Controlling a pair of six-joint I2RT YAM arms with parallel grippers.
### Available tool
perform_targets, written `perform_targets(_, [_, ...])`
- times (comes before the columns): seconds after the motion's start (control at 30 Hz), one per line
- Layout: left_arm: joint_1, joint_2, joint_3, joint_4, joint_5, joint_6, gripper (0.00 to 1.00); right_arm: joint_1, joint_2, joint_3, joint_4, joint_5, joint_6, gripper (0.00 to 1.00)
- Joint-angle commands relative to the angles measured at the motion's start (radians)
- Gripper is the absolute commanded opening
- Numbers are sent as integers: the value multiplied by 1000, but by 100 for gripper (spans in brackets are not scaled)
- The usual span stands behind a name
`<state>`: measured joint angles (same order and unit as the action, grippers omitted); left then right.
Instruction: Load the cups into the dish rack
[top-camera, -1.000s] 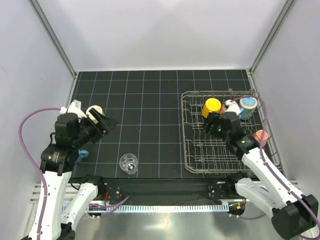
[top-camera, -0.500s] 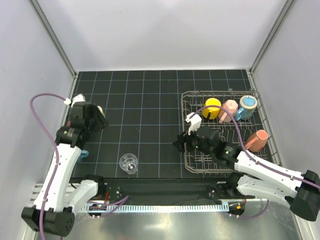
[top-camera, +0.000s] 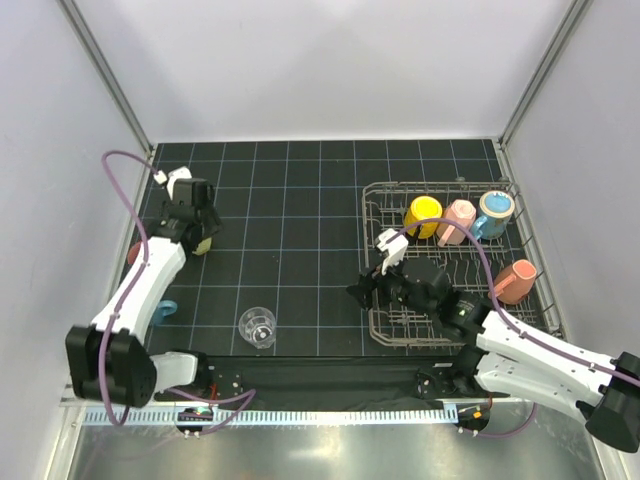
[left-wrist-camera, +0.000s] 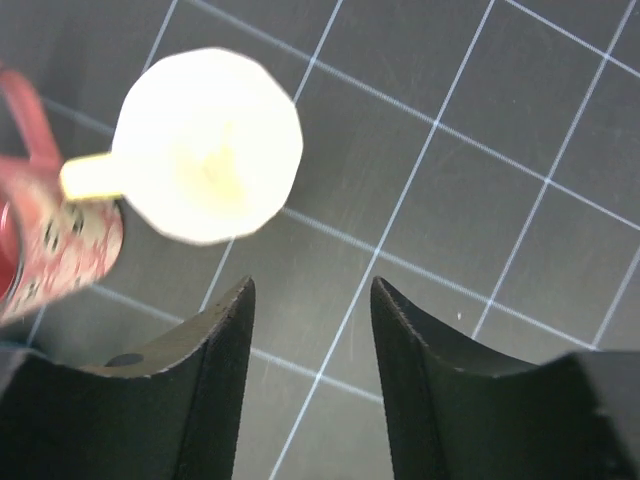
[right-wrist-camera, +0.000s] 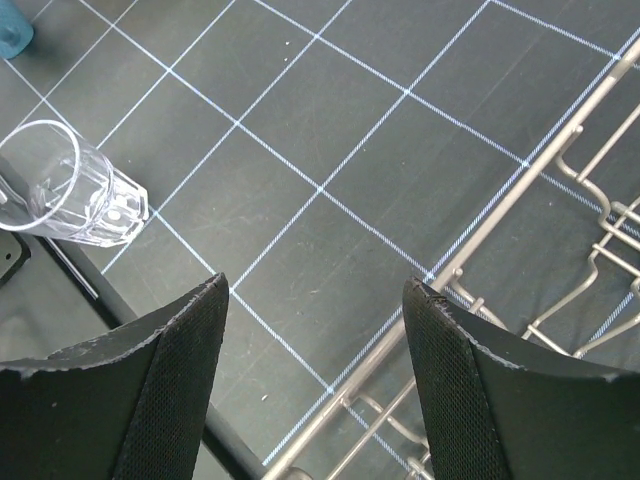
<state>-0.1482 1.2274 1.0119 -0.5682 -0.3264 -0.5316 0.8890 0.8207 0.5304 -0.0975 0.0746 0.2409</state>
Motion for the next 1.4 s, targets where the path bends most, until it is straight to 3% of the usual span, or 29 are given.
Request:
perform_targets(0.0, [4,84,109,62,-14,44,48,7,-29,-7,76,-10,-11,72])
perform_targets(0.23, [4,263,269,-22,-72,88,48,5,-72,-52,122,-55,-8,71])
perform_targets(0.53, [4,294,246,-48,-145,130,46,5,-83,-63,151,-99,-15,72])
perform_targets(0.83, [4,376,251,-79,-51,185,44,7,-89,-73,165,-102,-23,72])
perform_targets(1.37, [19,457,301,-133,-24,239,44,7,-71,-67,174,-128,-34,72])
